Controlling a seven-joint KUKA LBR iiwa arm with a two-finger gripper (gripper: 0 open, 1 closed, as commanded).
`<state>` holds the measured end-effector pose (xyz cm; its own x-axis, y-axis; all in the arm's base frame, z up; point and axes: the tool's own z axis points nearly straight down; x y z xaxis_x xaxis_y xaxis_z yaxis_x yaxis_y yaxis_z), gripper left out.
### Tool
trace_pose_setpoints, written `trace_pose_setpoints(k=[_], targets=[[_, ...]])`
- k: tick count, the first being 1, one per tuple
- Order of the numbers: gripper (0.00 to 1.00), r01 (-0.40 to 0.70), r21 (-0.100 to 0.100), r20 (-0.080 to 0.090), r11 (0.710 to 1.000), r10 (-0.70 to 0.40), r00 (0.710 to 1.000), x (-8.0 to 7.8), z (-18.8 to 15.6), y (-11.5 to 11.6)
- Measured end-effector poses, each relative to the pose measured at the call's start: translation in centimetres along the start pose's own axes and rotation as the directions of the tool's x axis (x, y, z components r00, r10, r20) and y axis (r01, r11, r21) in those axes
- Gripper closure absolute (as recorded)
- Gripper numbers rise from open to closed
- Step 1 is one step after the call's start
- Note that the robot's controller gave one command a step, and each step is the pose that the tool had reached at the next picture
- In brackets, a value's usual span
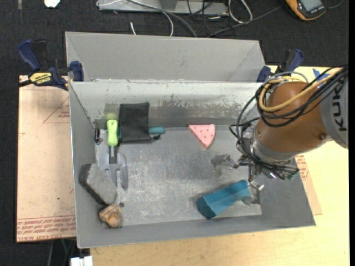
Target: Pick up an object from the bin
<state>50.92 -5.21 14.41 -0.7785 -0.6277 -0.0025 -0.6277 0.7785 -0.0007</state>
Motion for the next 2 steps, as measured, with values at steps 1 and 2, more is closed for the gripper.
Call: trace_pose_setpoints(k=[1,2], targets=[[0.0,0.159,0.003,0.005,0.987,-0.159,0.987,-0.38,7.73,0.44],[1.0,0.319,0.017,0.014,0.947,-0.32,0.947,-0.52,7.9,0.74]])
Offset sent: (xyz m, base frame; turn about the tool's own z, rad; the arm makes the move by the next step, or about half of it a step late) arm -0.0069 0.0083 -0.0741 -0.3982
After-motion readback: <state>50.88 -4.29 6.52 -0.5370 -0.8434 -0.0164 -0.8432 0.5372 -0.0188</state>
